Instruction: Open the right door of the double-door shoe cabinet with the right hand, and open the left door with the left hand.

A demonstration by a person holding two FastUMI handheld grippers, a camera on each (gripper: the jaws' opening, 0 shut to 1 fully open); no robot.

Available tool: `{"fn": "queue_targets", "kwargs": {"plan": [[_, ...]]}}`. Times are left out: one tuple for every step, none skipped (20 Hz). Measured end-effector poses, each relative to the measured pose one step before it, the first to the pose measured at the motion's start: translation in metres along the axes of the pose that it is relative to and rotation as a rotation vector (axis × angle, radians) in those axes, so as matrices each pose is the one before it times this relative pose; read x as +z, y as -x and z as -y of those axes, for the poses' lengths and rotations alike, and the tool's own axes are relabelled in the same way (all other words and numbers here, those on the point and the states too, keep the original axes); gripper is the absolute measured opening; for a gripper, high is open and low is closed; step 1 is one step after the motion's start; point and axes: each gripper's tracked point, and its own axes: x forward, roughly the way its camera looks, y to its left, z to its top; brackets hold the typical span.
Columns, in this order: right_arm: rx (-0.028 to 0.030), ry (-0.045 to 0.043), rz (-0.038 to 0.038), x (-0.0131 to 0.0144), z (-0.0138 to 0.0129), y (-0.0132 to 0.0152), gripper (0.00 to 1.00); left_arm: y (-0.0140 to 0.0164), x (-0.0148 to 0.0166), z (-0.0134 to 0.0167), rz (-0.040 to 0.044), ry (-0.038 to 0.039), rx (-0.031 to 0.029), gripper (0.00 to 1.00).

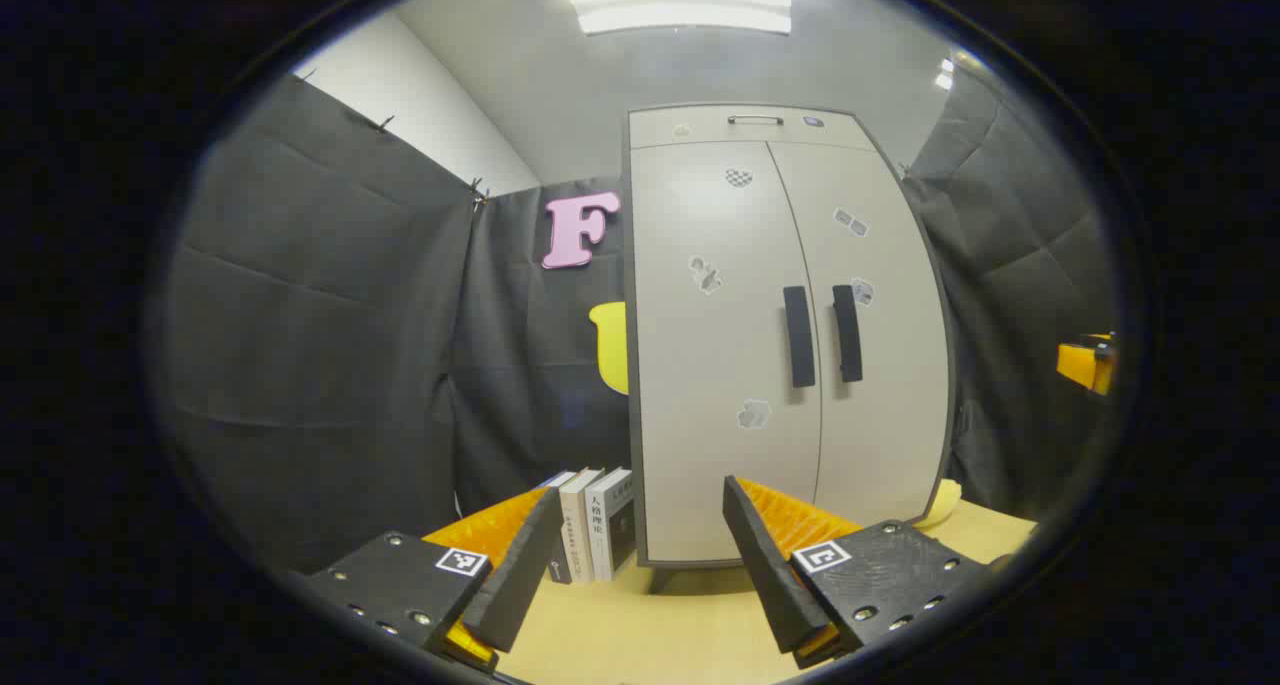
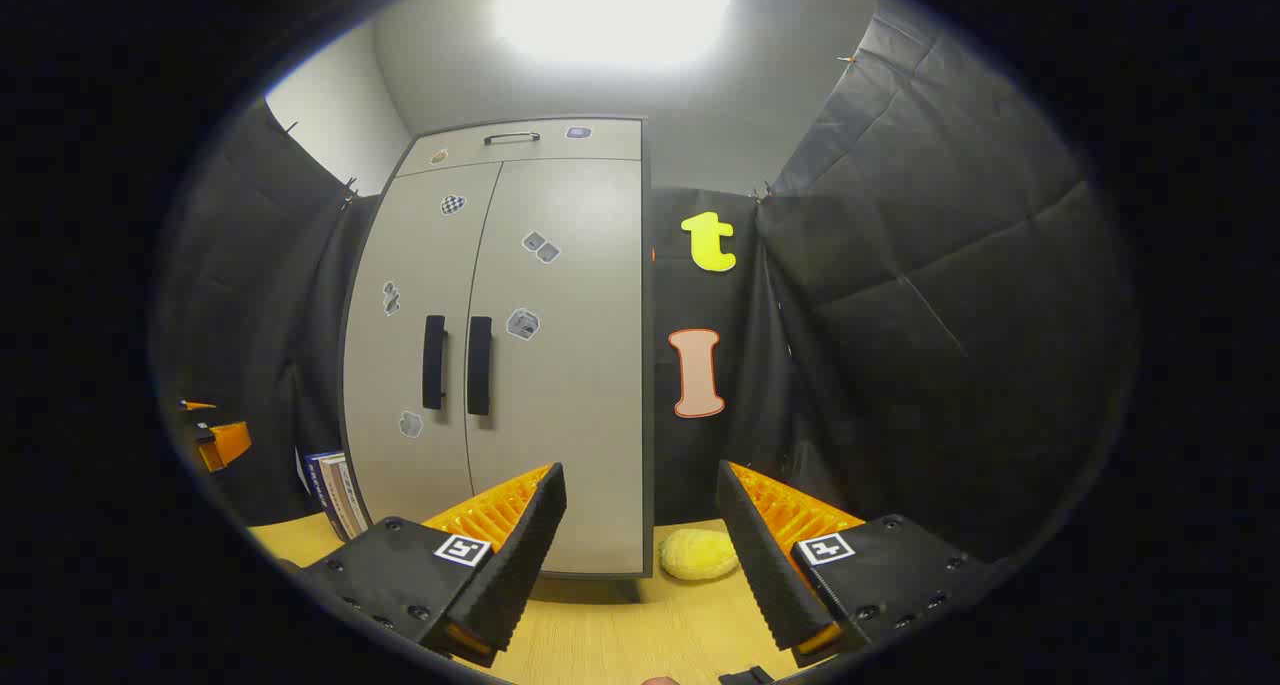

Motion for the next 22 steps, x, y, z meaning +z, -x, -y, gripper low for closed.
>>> {"fn": "queue_targets", "kwargs": {"plan": [[-0.00136,0.00584,-0.00034,0.0003,0.0019,-0.00154,0.95,-0.00095,0.00049,0.00157,-0.00047,-0.00215,0.00073,0.95],[0.00108,0.00138,0.00075,-0.0005,0.00121,-0.00202,0.95,-0.00177,-0.00088,0.00141,-0.00154,-0.00232,0.00109,0.95],[0.00056,-0.00063,0.00075,0.00056,0.00109,-0.00195,0.95,-0.00049,-0.00026,0.00054,-0.00238,-0.00134,0.00194,0.95],[0.00161,-0.00077,0.00126,-0.00003,0.00061,-0.00163,0.95,-0.00006,-0.00095,0.00045,-0.00221,-0.00109,0.00293,0.95],[0.00053,0.00149,-0.00208,-0.00056,0.00021,-0.00186,0.92,-0.00076,-0.00088,0.00022,-0.00338,-0.00061,0.0033,0.95],[0.0006,0.0031,-0.00209,-0.00166,0.00051,-0.00123,0.95,-0.00142,-0.00134,0.00116,-0.002,-0.00101,0.00026,0.95],[0.00047,0.00434,-0.00157,-0.00087,-0.00004,-0.00119,0.95,0.0006,-0.00032,0.00091,-0.00226,-0.00233,-0.00018,0.95],[0.00021,0.00366,-0.00136,-0.0003,-0.00013,-0.00097,0.92,0.00004,-0.00055,-0.00001,-0.00025,-0.00405,-0.00043,0.95],[0.00297,0.00083,-0.00147,-0.00045,-0.00098,-0.00143,0.92,-0.00041,0.00033,0.00023,-0.00023,-0.00459,0.00091,0.95],[0.00256,-0.00254,-0.00155,-0.00081,-0.00139,-0.00151,0.92,0.00086,-0.00058,-0.00014,0.00113,-0.00281,0.00042,0.95],[0.00294,-0.00408,-0.00231,-0.00032,-0.00126,-0.00145,0.92,-0.00034,0.00018,-0.00015,0.00171,-0.00182,0.00013,0.95],[0.00368,-0.00338,-0.00075,-0.00066,-0.00138,-0.00148,0.95,-0.00036,-0.00138,-0.00014,-0.0004,-0.00249,0.00123,0.95],[0.00257,-0.00201,-0.00189,-0.00002,-0.00112,-0.00094,0.95,-0.00024,-0.0005,-0.00047,-0.00254,-0.00208,0.0023,0.95],[0.00264,-0.00067,-0.00139,-0.00092,-0.00071,-0.00093,0.95,-0.00044,-0.00183,0.00022,-0.00275,-0.00186,0.0013,0.95],[0.00037,-0.00041,-0.00038,0.00022,-0.00072,-0.00112,0.95,0.00025,-0.00002,-0.00065,-0.00035,-0.00263,0.00226,0.95],[0.002,-0.00112,0.00059,0.0007,-0.00091,-0.00058,0.95,-0.00079,-0.00055,-0.00017,0.00199,-0.0036,0.00234,0.94],[0.0027,-0.00241,0.00063,0.00136,-0.0018,-0.00136,0.95,-0.00031,0.00039,-0.00081,0.00295,-0.00496,0.00358,0.94],[0.00521,-0.00272,0.00021,0.00033,-0.00211,-0.0012,0.95,0.00042,-0.00168,-0.00026,-0.00064,-0.0049,0.00348,0.94],[0.00727,-0.00203,0.00087,0.00169,-0.00317,-0.00232,0.95,-0.00014,-0.00076,-0.00074,-0.00233,-0.00341,0.00411,0.94],[0.01027,-0.00101,-0.00252,0.00089,-0.00372,-0.00262,0.95,0.00016,-0.00086,-0.00059,-0.00291,-0.00071,0.00438,0.94],[0.0113,0.00034,-0.00342,0.00142,-0.0047,-0.00331,0.95,0.00028,0.0003,-0.00034,-0.00179,0.00137,0.00392,0.95],[0.00884,0.00082,-0.00127,0.00278,-0.0044,-0.00374,0.95,0.0005,0.00023,-0.00098,-0.0005,0.00085,0.00609,0.95]]}}
